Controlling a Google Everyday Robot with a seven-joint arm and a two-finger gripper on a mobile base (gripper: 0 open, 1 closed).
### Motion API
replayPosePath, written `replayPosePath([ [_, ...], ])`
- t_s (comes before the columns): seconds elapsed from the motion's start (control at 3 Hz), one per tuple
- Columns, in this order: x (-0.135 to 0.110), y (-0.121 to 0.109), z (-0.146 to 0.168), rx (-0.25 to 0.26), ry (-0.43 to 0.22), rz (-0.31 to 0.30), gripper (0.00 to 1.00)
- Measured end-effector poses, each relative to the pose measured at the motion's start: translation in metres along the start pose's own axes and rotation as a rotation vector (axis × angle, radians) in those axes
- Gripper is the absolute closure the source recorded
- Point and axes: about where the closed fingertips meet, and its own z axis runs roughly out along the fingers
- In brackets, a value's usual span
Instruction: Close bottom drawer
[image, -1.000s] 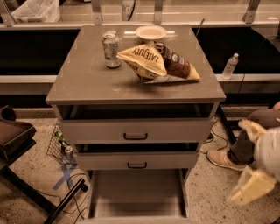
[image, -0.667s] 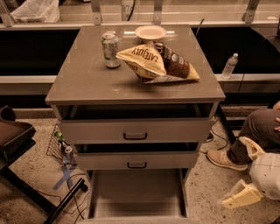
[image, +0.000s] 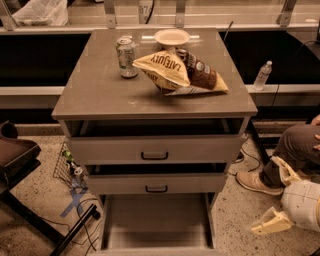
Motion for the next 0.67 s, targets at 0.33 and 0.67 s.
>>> replayPosePath([
  [0.33, 0.0, 0.0, 0.0, 0.0, 0.0, 0.0, 0.0],
  [0.67, 0.03, 0.009, 0.025, -0.016, 0.018, 0.02, 0.0],
])
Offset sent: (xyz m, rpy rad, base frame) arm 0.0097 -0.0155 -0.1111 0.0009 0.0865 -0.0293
